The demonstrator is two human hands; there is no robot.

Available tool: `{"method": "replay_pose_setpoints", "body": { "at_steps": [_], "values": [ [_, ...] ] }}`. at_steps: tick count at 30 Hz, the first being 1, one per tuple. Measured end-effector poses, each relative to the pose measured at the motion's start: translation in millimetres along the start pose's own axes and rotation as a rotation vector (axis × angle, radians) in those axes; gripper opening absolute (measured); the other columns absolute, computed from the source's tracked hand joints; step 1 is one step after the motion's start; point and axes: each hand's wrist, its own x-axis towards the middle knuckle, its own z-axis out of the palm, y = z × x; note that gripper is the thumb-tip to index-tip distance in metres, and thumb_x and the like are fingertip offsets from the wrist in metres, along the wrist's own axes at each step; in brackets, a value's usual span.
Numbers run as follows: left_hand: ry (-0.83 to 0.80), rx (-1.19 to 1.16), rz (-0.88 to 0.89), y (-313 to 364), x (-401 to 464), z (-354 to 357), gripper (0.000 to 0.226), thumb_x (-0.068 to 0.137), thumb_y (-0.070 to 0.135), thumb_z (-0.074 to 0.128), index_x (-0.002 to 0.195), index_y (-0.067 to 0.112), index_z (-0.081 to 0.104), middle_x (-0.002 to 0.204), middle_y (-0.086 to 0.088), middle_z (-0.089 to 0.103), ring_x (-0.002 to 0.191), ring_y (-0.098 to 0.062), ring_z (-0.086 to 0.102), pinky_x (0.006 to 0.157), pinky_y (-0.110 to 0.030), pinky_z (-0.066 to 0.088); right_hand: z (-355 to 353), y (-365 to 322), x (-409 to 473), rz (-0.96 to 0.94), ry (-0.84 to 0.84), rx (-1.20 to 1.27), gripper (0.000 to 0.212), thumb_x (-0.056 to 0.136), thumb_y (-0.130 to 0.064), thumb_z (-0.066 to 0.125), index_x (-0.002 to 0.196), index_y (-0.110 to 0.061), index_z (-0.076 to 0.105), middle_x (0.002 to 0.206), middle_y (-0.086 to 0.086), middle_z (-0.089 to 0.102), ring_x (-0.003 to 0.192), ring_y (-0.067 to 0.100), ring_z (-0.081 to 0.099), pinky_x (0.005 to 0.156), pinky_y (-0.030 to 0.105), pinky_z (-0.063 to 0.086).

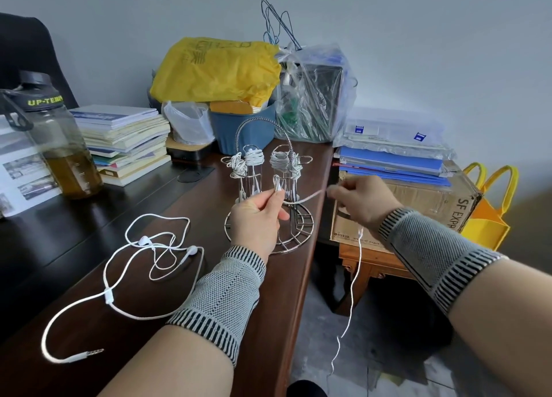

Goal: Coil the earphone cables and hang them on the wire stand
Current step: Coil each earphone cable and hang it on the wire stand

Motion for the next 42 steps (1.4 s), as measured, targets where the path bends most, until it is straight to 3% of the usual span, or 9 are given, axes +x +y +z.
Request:
{"method": "replay_pose_setpoints", "body": {
  "at_steps": [4,10,13,15,21,25,29,33,42],
  "values": [
    [0.002,0.002,-0.011,-2,2,0,0.01,0.093,0.021,0.064,0.088,0.022,0.073,0.047,0.008,0.058,0.038,-0.004,0.036,0.041,-0.017,0.031,-4,-52,8,-0.24,0.11,-0.195,0.021,0.093,-0.026,0.058,0.085,-0.01,0.068,0.058,-0.004,0.054,0.048,0.007,0.045,0.048,0.022,0.038],
    [-0.009,0.028,-0.012,-3,3,0,0.012,0.093,0.023,0.065,0.089,0.021,0.075,0.047,0.007,0.059,0.039,-0.004,0.04,0.05,-0.021,0.036,9,-99,8,-0.431,0.027,-0.616,0.026,0.093,-0.026,0.056,0.084,-0.007,0.071,0.078,0.01,0.068,0.072,0.022,0.062,0.065,0.03,0.05],
    [-0.007,0.075,0.029,-2,3,0,0.015,0.093,0.024,0.064,0.091,0.015,0.076,0.048,0.007,0.06,0.038,-0.002,0.042,0.052,-0.021,0.038,21,-111,7,-0.473,-0.011,-0.788,0.027,0.092,-0.026,0.054,0.077,-0.007,0.067,0.072,0.008,0.064,0.073,0.026,0.062,0.065,0.031,0.051],
    [0.001,0.11,0.046,-1,3,0,0.017,0.093,0.023,0.063,0.083,0.015,0.075,0.048,0.007,0.061,0.037,-0.002,0.042,0.049,-0.02,0.037,29,-117,7,-0.505,-0.02,-0.853,0.024,0.09,-0.021,0.053,0.069,-0.01,0.059,0.064,0.006,0.057,0.068,0.026,0.059,0.062,0.03,0.049],
    [0.026,0.181,0.018,-3,3,-1,0.042,0.086,-0.002,0.055,0.047,0.015,0.051,0.036,0.012,0.052,0.033,-0.004,0.041,0.039,-0.014,0.03,46,-115,-13,-0.689,-0.072,-1.037,0.02,0.091,-0.019,0.051,0.072,-0.014,0.055,0.08,0.002,0.054,0.074,0.023,0.054,0.063,0.032,0.044],
    [0.019,0.235,0.091,-6,6,0,0.045,0.084,-0.011,0.053,0.048,0.015,0.048,0.035,0.015,0.044,0.039,0.003,0.042,0.043,-0.01,0.027,44,-85,-30,-0.811,-0.045,-1.006,0.016,0.093,-0.022,0.049,0.094,-0.018,0.065,0.088,-0.005,0.048,0.086,0.024,0.061,0.064,0.029,0.039],
    [-0.023,0.196,0.107,-4,4,1,0.027,0.093,0.009,0.058,0.069,0.017,0.066,0.049,0.009,0.058,0.042,0.001,0.048,0.05,-0.02,0.043,33,-49,-31,-0.731,0.058,-0.635,0.021,0.092,-0.024,0.053,0.083,-0.014,0.069,0.077,-0.003,0.054,0.072,0.024,0.06,0.064,0.036,0.049],
    [-0.011,0.232,0.109,-3,2,0,0.029,0.093,0.015,0.059,0.064,0.011,0.065,0.046,0.007,0.057,0.037,-0.003,0.039,0.045,-0.021,0.032,22,-33,-21,-0.399,-0.007,-0.379,0.021,0.093,-0.026,0.058,0.088,-0.014,0.074,0.068,-0.006,0.062,0.062,0.009,0.055,0.066,0.026,0.047],
    [-0.026,0.178,0.045,0,0,-1,0.016,0.09,0.016,0.062,0.079,0.012,0.072,0.051,0.005,0.062,0.038,-0.001,0.041,0.048,-0.021,0.033,25,-28,1,-0.156,0.008,-0.31,0.03,0.089,-0.039,0.063,0.073,-0.014,0.067,0.061,-0.003,0.057,0.059,0.009,0.053,0.056,0.024,0.044]
  ]
}}
